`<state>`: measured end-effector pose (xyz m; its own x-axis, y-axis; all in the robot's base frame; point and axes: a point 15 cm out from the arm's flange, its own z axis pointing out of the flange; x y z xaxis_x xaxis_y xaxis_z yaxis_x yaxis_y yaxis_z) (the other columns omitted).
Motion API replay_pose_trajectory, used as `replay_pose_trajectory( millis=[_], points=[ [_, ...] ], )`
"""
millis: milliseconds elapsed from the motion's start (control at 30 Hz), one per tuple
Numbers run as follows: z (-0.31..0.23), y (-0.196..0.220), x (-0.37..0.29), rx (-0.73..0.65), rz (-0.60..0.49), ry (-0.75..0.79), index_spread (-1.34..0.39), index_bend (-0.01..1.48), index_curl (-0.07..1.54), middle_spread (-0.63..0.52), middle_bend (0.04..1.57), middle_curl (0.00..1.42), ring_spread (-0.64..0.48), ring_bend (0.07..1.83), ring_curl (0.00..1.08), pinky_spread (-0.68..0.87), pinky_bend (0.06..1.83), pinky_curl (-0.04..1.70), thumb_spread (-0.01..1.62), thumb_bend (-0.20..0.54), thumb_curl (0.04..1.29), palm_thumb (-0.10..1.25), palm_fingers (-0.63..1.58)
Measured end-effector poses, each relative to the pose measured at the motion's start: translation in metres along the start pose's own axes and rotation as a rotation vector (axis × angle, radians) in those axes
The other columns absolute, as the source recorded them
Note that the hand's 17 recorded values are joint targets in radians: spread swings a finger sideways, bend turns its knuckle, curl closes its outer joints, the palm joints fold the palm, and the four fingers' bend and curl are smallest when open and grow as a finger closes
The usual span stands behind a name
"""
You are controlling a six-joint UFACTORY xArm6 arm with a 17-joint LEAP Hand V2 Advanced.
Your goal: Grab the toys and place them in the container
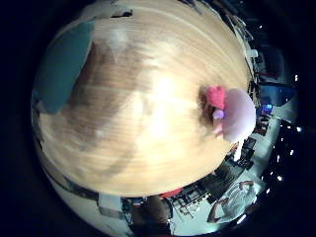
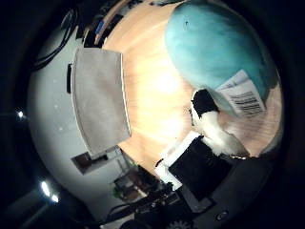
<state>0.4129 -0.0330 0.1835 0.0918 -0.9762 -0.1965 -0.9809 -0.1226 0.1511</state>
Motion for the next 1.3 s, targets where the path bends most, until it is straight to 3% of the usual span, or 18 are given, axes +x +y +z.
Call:
replay_pose_trajectory(
  millis=[67,167,200,300,433,533,800,1033,1300],
  points=[
    [0.004,-0.003,-0.003,-0.011,-0.008,-0.001,-0.6,0.24,0.39,-0.31,0.17,0.26,-0.3,0.58,0.18,0.19,0.58,0.04,1.0,-0.026,0.46,0.61,0.35],
    [0.01,-0.007,-0.009,-0.025,-0.023,-0.002,-0.61,0.23,0.38,-0.35,0.18,0.25,-0.36,0.66,0.19,0.11,0.65,0.04,1.0,0.006,0.48,0.73,0.55],
    [0.011,-0.008,-0.011,-0.025,-0.026,-0.002,-0.61,0.18,0.37,-0.39,0.22,0.27,-0.4,0.75,0.22,0.0,0.76,0.06,1.0,0.014,0.49,0.77,0.77],
    [0.016,-0.011,-0.013,-0.031,-0.024,-0.002,-0.6,0.12,0.33,-0.46,0.29,0.31,-0.44,0.88,0.28,-0.32,1.02,0.13,1.0,0.026,0.52,0.85,1.09],
    [0.015,-0.019,-0.012,-0.001,-0.024,0.007,-0.6,0.21,0.39,-0.5,0.43,0.4,-0.41,1.0,0.38,-0.5,1.14,0.23,1.0,0.039,0.56,0.93,1.22],
    [0.012,-0.024,-0.011,0.026,-0.016,-0.003,-0.62,0.3,0.46,-0.52,0.55,0.48,-0.39,1.06,0.42,-0.46,1.25,0.29,1.01,0.06,0.59,1.0,1.28],
    [-0.02,-0.043,-0.004,0.179,0.01,-0.077,-0.64,0.84,0.78,-0.6,0.89,0.75,-0.39,1.25,0.58,-0.28,1.53,0.45,1.03,0.114,0.7,1.13,1.1],
    [-0.047,-0.04,-0.006,0.229,0.002,-0.064,-0.57,0.98,0.94,-0.6,1.03,0.94,-0.37,1.36,0.7,-0.22,1.62,0.53,1.03,0.116,0.77,1.13,0.98],
    [-0.121,-0.023,-0.023,0.33,-0.048,-0.046,-0.51,1.08,1.05,-0.58,1.1,1.09,-0.34,1.43,0.79,-0.19,1.68,0.59,1.02,0.107,0.86,1.13,0.88]
  ],
)
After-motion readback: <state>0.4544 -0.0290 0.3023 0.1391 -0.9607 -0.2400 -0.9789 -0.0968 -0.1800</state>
